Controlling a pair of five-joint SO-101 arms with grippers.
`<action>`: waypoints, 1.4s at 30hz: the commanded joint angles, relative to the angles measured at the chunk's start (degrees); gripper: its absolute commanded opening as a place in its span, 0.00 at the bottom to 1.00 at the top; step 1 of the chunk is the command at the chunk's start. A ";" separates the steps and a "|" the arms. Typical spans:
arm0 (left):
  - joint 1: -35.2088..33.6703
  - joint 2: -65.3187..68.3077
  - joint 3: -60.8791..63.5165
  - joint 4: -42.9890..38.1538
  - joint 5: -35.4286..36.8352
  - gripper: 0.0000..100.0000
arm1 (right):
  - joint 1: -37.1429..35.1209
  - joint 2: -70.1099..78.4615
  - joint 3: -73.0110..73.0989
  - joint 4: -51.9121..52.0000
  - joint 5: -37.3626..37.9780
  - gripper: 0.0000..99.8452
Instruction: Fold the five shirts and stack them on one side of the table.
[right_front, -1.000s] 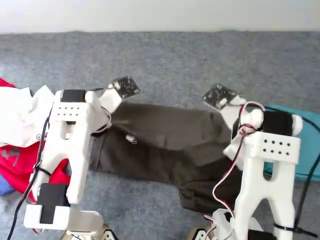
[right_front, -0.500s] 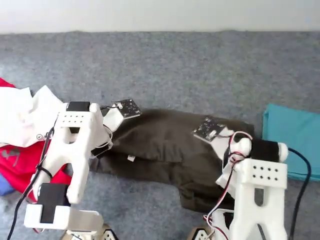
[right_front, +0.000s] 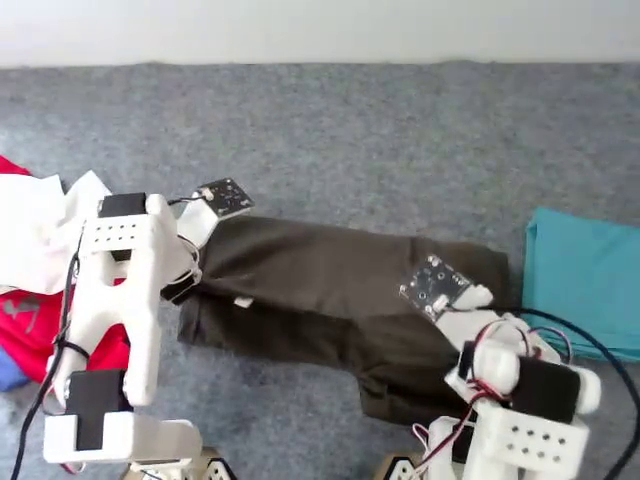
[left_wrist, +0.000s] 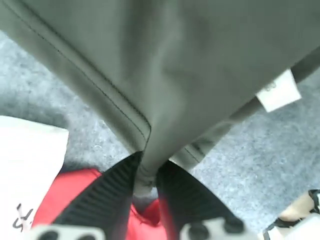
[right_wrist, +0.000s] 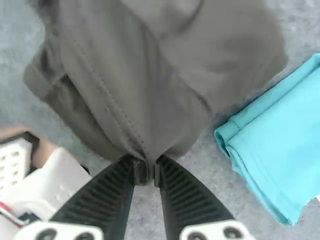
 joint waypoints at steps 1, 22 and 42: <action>0.00 -1.85 -2.07 0.18 -0.44 0.01 | 4.35 -0.84 2.90 2.15 5.36 0.01; -1.76 -2.29 -0.40 0.26 -4.22 0.09 | 9.45 -1.36 6.15 1.80 8.88 0.23; -3.34 -2.29 -23.69 12.57 2.99 0.11 | 12.44 -1.36 3.96 -6.46 0.97 0.27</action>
